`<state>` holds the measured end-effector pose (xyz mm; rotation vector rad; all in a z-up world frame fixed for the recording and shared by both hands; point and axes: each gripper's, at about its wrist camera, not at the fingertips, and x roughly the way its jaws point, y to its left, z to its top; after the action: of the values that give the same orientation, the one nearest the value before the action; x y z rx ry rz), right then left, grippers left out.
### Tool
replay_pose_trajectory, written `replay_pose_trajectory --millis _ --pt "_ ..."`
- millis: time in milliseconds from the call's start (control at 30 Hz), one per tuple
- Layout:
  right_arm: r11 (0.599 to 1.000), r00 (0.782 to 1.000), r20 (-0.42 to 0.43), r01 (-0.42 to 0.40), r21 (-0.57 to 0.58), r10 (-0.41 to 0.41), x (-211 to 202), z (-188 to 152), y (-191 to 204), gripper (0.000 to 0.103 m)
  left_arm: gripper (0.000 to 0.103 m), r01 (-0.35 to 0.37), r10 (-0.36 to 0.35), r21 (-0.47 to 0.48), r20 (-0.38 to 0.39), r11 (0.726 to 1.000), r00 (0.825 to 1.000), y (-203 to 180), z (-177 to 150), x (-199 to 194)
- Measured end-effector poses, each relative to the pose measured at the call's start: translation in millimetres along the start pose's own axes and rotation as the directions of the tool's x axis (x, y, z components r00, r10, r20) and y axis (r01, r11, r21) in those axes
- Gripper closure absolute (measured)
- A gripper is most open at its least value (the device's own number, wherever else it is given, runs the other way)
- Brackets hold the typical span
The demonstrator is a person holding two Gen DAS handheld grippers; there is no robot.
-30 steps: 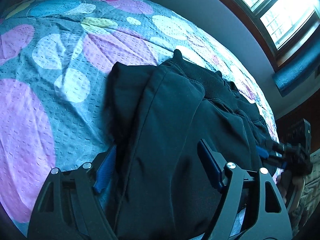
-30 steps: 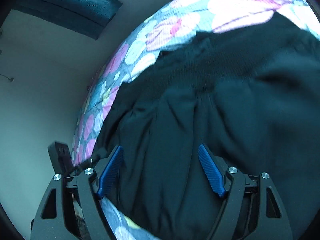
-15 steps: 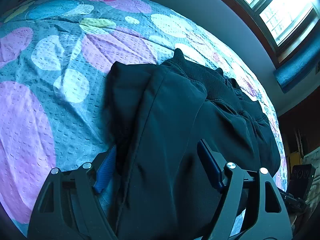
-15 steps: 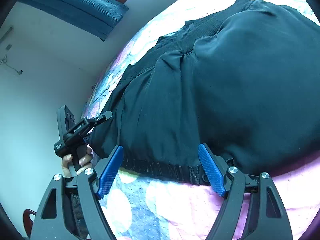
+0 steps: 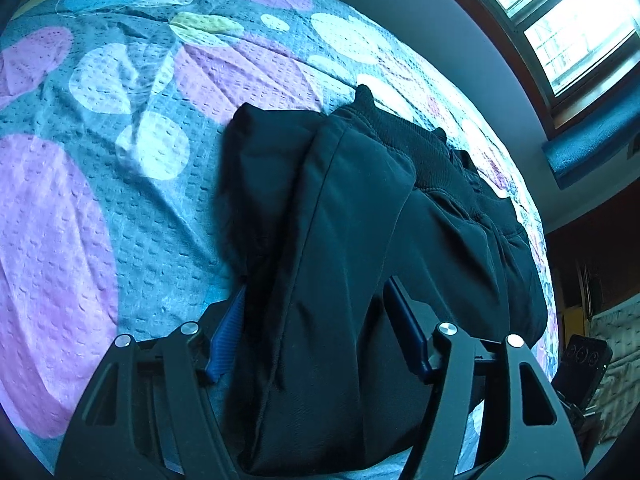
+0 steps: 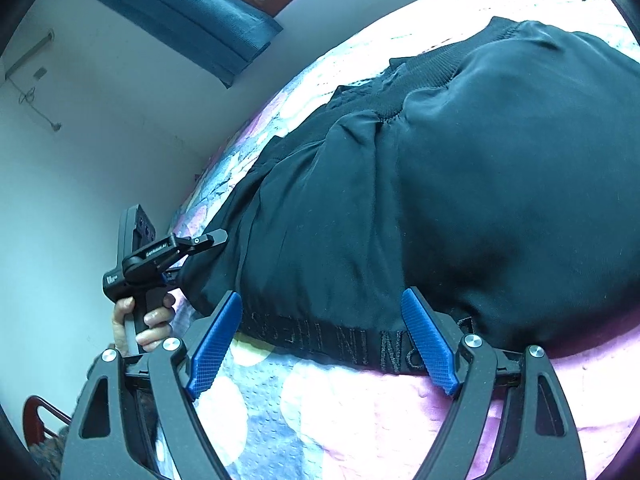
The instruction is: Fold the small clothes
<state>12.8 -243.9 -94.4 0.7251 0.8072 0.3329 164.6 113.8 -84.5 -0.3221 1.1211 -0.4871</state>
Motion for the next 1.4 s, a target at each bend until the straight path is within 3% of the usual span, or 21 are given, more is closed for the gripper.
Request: replay_pose_trajectory --millis 67,167,200,233,333,467,533,633,867,1000,1133,1233,1400 --pt "1.0 1.0 0.005 0.0 -0.009 0.0 0 0 1 0.02 0.038 -0.022 0.022 0.005 0.001 1.0 1.0 -4 1 2" --pt "1.0 1.0 0.011 -0.004 -0.013 0.005 -3 -4 2 0.02 0.06 -0.116 0.115 0.025 0.015 0.993 0.993 -12 -1 -1" --pt "1.0 1.0 0.013 -0.009 -0.014 0.009 -4 -5 2 0.02 0.077 -0.107 0.107 0.028 0.009 0.994 0.994 -14 -1 -2" --pt "1.0 1.0 0.015 -0.012 -0.013 0.012 -5 -5 2 0.02 0.086 -0.087 0.087 0.013 0.003 0.996 0.996 -14 -1 -3" --pt "1.0 0.999 0.034 0.005 -0.02 -0.004 -10 -5 6 0.022 0.092 -0.105 0.104 0.023 0.044 0.994 0.994 -26 -2 -14" --pt "0.994 0.992 0.121 0.058 -0.094 -0.046 -27 -8 22 0.022 0.094 -0.144 0.135 0.091 0.098 0.985 0.986 -52 -2 -30" --pt "0.993 0.996 0.087 0.04 -0.114 -0.03 -21 -9 26 0.021 0.094 -0.125 0.114 0.098 0.111 0.987 0.987 -61 0 -39" --pt "0.997 0.999 -0.026 0.032 -0.077 -0.034 4 -14 14 0.018 0.095 -0.085 0.073 0.105 0.114 0.991 0.991 -75 4 -49" --pt "0.999 0.999 -0.015 -0.029 -0.038 0.029 -2 -11 1 0.018 0.095 -0.065 0.044 0.167 0.125 0.984 0.991 -135 11 -63" --pt "0.999 0.999 0.0 -0.052 -0.008 0.052 -11 -13 -2 0.021 0.095 -0.104 0.072 0.25 0.136 0.963 0.988 -189 9 -65" --pt "0.986 0.992 0.024 -0.128 0.107 0.126 -27 -9 -15 0.021 0.095 -0.146 0.101 0.342 0.147 0.928 0.984 -248 -2 -54" --pt "0.969 0.984 0.05 -0.179 0.17 0.173 -45 1 -29 0.021 0.095 -0.143 0.099 0.372 0.136 0.917 0.986 -286 -10 -36" --pt "0.973 0.985 0.119 -0.144 0.181 0.124 -93 7 -57 0.021 0.095 -0.148 0.105 0.425 0.123 0.893 0.987 -339 -23 6"
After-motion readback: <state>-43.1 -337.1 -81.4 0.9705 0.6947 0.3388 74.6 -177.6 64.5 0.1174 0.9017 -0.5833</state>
